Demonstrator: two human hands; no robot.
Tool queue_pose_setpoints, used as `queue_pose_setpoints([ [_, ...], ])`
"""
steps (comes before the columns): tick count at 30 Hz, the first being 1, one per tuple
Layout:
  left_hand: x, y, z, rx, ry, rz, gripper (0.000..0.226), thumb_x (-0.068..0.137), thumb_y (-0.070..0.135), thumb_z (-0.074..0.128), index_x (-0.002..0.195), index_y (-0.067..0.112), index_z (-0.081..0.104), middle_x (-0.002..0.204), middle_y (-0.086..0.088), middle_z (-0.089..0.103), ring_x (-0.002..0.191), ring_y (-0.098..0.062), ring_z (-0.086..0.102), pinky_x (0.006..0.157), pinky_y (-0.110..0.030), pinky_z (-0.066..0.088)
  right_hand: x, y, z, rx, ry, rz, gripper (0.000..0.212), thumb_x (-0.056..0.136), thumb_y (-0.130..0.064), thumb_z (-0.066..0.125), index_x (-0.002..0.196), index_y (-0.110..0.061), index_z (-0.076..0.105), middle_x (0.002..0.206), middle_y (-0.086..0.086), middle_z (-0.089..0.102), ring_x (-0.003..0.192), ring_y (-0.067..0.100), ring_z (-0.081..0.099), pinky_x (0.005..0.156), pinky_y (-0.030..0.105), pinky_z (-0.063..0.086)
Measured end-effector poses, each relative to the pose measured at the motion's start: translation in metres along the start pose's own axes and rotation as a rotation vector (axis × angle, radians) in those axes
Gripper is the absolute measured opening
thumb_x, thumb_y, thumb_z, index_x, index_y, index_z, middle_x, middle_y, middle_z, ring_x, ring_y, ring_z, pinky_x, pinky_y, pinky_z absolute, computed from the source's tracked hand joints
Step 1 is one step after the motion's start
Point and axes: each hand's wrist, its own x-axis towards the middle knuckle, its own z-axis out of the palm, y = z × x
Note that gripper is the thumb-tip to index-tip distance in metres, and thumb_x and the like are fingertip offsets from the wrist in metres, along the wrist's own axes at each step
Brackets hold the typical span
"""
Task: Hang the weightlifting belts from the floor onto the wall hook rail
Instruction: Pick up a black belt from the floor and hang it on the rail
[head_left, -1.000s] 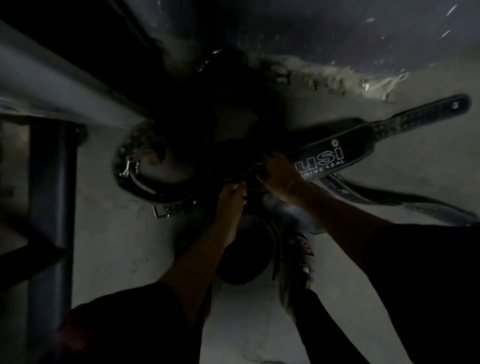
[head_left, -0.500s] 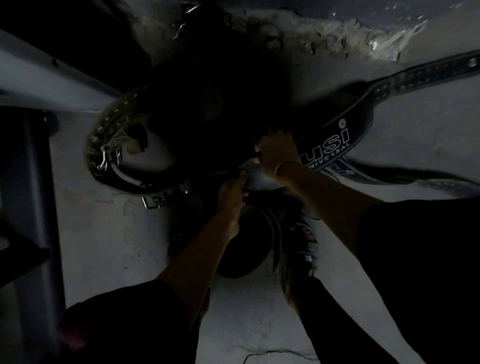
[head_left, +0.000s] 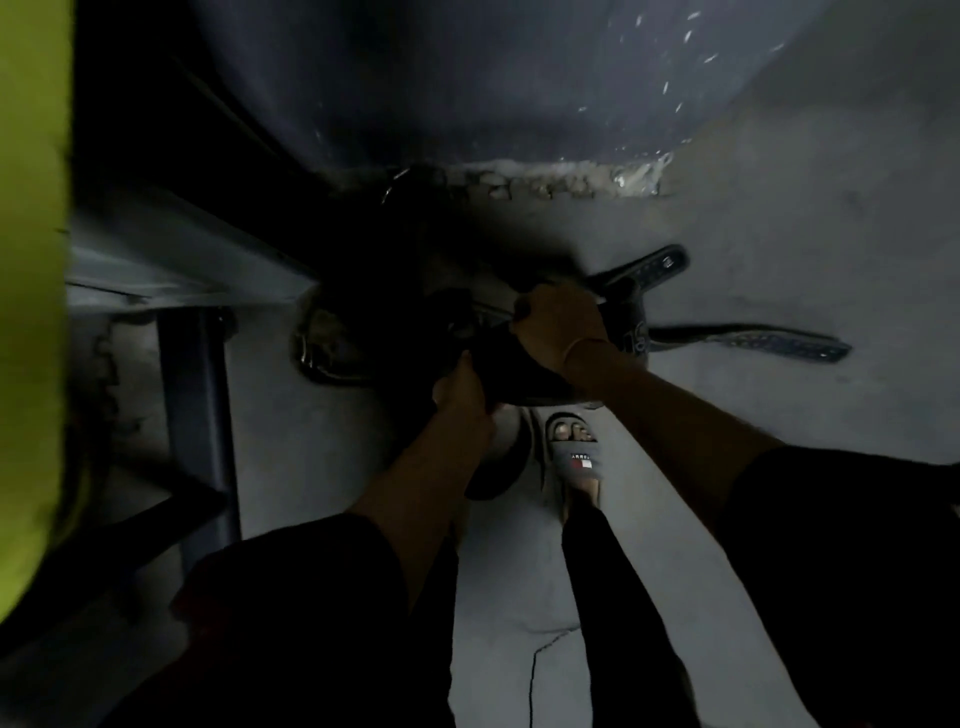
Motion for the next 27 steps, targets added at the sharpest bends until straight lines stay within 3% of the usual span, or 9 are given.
queue_pose_setpoints([
  [2, -0.038, 0.012, -0.004, -0.038, -0.062, 0.034, 0.055, 0.097, 0.038, 0.056, 0.141, 0.007, 0.045, 0.138, -0.011, 0.057, 0.123, -0.03, 0.059, 0.081, -0.036, 0.053, -0.031, -0.015, -0.038, 0.049, 0.052, 0.052, 0.025, 0.092, -0.023, 0.054, 0.095, -0.003, 0.07, 0.101, 0.022, 0.068, 0.101, 0.04, 0.06, 0.085, 0.039, 0.048],
  [5, -0.091, 0.03, -0.008, -0.093, -0.166, 0.139, 0.066, 0.084, 0.047, 0.069, 0.134, 0.006, 0.055, 0.134, -0.017, 0.061, 0.117, -0.035, 0.063, 0.101, -0.048, 0.051, -0.08, -0.033, -0.094, 0.18, 0.122, 0.133, 0.032, 0.095, -0.024, 0.056, 0.117, -0.003, 0.066, 0.116, 0.027, 0.063, 0.112, 0.043, 0.055, 0.093, 0.043, 0.045],
  [8, -0.149, 0.052, 0.0, -0.113, -0.176, 0.222, 0.092, 0.058, 0.057, 0.079, 0.131, 0.004, 0.057, 0.122, -0.016, 0.067, 0.105, -0.037, 0.068, 0.093, -0.051, 0.056, -0.119, -0.041, -0.14, 0.349, 0.18, 0.172, 0.033, 0.089, -0.034, 0.061, 0.115, -0.014, 0.068, 0.118, 0.02, 0.066, 0.112, 0.04, 0.059, 0.098, 0.042, 0.048],
  [14, -0.281, 0.086, 0.019, -0.086, -0.077, 0.543, 0.086, 0.076, 0.071, 0.056, 0.138, 0.012, 0.044, 0.131, -0.002, 0.057, 0.119, -0.027, 0.059, 0.102, -0.049, 0.05, -0.196, -0.062, -0.234, 0.643, 0.316, 0.062, 0.022, 0.075, -0.022, 0.058, 0.054, -0.029, 0.061, 0.065, 0.002, 0.051, 0.071, 0.02, 0.047, 0.072, 0.033, 0.043],
  [17, -0.367, 0.101, 0.024, -0.121, -0.09, 0.744, 0.061, 0.1, 0.045, 0.045, 0.148, 0.009, 0.036, 0.145, -0.01, 0.049, 0.129, -0.027, 0.051, 0.109, -0.029, 0.04, -0.242, -0.073, -0.279, 0.715, 0.36, -0.025, 0.027, 0.083, -0.012, 0.056, 0.058, -0.021, 0.054, 0.06, -0.001, 0.041, 0.069, 0.018, 0.039, 0.067, 0.029, 0.034],
  [19, -0.419, 0.112, 0.026, -0.108, -0.095, 0.865, 0.05, 0.107, 0.029, 0.034, 0.149, 0.002, 0.033, 0.148, -0.013, 0.045, 0.13, -0.027, 0.049, 0.096, -0.015, 0.038, -0.273, -0.079, -0.305, 0.816, 0.391, -0.121, 0.023, 0.085, -0.008, 0.055, 0.063, -0.014, 0.05, 0.064, -0.001, 0.041, 0.069, 0.015, 0.038, 0.066, 0.03, 0.032],
  [22, -0.493, 0.125, 0.025, -0.078, -0.093, 1.082, 0.041, 0.107, 0.021, 0.035, 0.135, -0.007, 0.045, 0.125, -0.013, 0.054, 0.11, -0.026, 0.055, 0.089, -0.016, 0.044, -0.318, -0.091, -0.34, 0.97, 0.434, -0.279, 0.015, 0.09, -0.012, 0.057, 0.076, -0.005, 0.057, 0.071, 0.002, 0.049, 0.071, 0.014, 0.046, 0.068, 0.029, 0.037],
  [24, -0.537, 0.133, 0.026, -0.072, -0.091, 1.214, 0.034, 0.103, 0.026, 0.042, 0.115, -0.003, 0.054, 0.107, -0.02, 0.06, 0.096, -0.031, 0.058, 0.09, -0.036, 0.05, -0.344, -0.1, -0.367, 1.074, 0.418, -0.393, 0.015, 0.092, -0.011, 0.058, 0.079, -0.002, 0.055, 0.071, 0.005, 0.048, 0.07, 0.015, 0.046, 0.064, 0.028, 0.038],
  [27, -0.599, 0.142, 0.024, -0.041, -0.155, 1.356, 0.023, 0.1, 0.032, 0.045, 0.088, 0.013, 0.048, 0.077, -0.001, 0.051, 0.071, -0.017, 0.049, 0.078, -0.039, 0.043, -0.377, -0.116, -0.408, 1.124, 0.424, -0.545, 0.015, 0.089, -0.007, 0.055, 0.074, -0.008, 0.053, 0.068, 0.003, 0.044, 0.067, 0.015, 0.041, 0.058, 0.027, 0.034],
])
